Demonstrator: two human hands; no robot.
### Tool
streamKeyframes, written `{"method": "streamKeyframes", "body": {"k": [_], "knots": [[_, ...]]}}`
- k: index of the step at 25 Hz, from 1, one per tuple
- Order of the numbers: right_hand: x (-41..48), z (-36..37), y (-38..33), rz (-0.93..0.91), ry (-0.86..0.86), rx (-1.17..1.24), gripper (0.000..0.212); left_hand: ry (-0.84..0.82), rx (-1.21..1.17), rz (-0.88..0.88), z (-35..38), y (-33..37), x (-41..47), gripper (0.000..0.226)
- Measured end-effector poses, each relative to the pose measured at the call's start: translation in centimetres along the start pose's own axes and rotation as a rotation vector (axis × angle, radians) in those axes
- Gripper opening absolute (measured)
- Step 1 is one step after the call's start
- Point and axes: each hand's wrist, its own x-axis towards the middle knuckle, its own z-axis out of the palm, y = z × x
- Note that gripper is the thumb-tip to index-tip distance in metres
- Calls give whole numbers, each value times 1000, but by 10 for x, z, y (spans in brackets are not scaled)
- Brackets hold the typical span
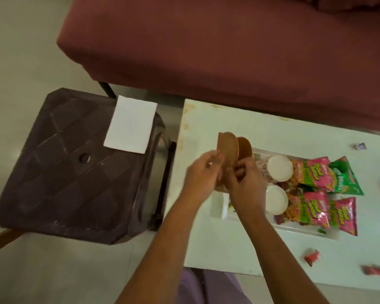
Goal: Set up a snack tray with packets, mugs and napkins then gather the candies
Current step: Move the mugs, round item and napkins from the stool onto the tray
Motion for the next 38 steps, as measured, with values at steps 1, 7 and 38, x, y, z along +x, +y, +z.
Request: {"method": "streamKeyframes", "body": {"k": [1, 7, 38], "knots": [[-2, -6, 19, 28, -19, -88, 8, -80, 83, -23, 25, -5, 4, 34], [1, -1, 78, 75, -154, -374, 12, -145, 219, -191, 92, -40, 19, 39], [7, 86, -47, -287, -282, -218, 18, 631, -396, -38, -82, -31, 25, 27]]}}
